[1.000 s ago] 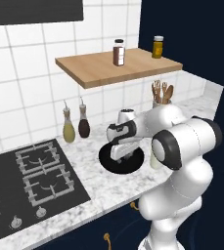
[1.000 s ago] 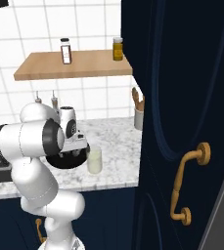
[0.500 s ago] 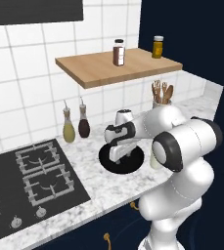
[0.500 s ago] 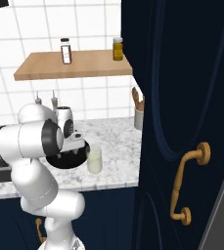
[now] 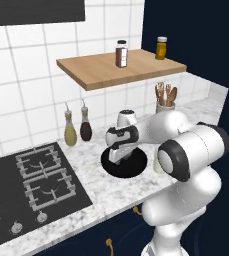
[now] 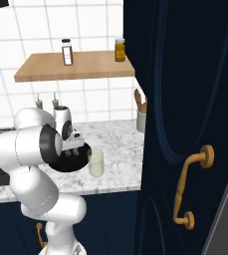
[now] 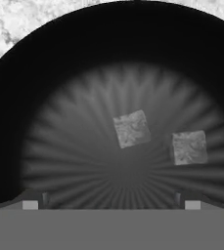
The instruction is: Grab a lemon wedge from the fridge and one ice cube from the ice bowl, and put them in the glass of lemonade.
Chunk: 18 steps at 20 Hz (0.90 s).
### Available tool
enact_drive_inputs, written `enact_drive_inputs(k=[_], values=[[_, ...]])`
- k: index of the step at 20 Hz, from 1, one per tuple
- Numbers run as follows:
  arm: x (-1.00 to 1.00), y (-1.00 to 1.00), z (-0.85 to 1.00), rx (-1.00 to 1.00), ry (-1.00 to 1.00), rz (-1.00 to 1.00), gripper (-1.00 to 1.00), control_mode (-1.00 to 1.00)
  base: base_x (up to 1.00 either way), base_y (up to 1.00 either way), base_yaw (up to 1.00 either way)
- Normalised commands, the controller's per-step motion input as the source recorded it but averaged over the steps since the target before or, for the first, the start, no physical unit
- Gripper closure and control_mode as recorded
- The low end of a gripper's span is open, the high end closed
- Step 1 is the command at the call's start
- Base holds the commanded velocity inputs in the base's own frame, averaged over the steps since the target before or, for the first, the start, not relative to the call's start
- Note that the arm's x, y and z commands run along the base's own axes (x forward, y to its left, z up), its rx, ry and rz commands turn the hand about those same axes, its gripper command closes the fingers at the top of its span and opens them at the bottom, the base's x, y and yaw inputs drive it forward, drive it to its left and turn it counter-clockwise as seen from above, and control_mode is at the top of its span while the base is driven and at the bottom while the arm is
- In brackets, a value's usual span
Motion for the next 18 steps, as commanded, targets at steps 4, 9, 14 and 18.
enact_drive_inputs(k=[4,9,14,18], values=[[0.0,0.24,0.0,0.04,-0.03,-0.25,-1.0,-1.0,0.0,0.0,0.0],[0.0,0.04,-0.08,0.04,0.0,-0.22,-1.0,-1.0,0.0,0.0,0.0],[0.0,0.0,-0.23,0.0,0.0,-0.08,-1.0,-1.0,0.0,0.0,0.0],[0.23,0.0,0.0,0.0,-0.06,-0.07,-1.0,-1.0,0.0,0.0,0.0]])
